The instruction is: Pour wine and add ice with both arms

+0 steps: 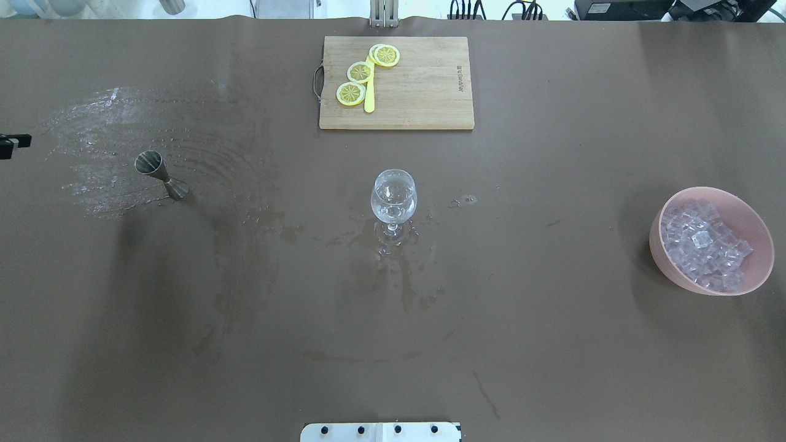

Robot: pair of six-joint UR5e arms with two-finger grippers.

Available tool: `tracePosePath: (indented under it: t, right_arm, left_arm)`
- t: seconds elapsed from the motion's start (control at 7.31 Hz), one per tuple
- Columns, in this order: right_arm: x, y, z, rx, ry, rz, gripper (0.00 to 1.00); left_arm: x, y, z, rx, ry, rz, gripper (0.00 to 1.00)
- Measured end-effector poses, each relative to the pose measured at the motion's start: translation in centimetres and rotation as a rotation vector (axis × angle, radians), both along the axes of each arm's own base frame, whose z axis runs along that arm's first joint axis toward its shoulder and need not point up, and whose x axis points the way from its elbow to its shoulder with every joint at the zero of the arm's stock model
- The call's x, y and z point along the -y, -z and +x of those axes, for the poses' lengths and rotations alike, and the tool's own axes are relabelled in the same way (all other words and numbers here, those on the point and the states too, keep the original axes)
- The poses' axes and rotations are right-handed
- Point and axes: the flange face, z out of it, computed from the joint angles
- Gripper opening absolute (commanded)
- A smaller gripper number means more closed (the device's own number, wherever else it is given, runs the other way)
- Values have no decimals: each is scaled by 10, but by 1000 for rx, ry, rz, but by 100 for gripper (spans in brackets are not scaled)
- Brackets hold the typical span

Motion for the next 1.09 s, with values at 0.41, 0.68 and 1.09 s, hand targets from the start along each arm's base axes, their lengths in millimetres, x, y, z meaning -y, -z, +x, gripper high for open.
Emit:
tracePosePath:
  t: [0.41, 0.68, 1.09]
  right_arm:
    - [-2, -1, 0, 0, 1, -2, 100]
    - [-6, -5, 0, 1, 1, -4, 100]
    - [-14, -20, 0, 5, 2, -11, 100]
  left_arm:
    - [20, -6, -46, 263, -63, -139, 98]
    - [24, -32, -67, 360, -117, -331, 98]
    - [12, -69, -94, 282, -102, -577, 98]
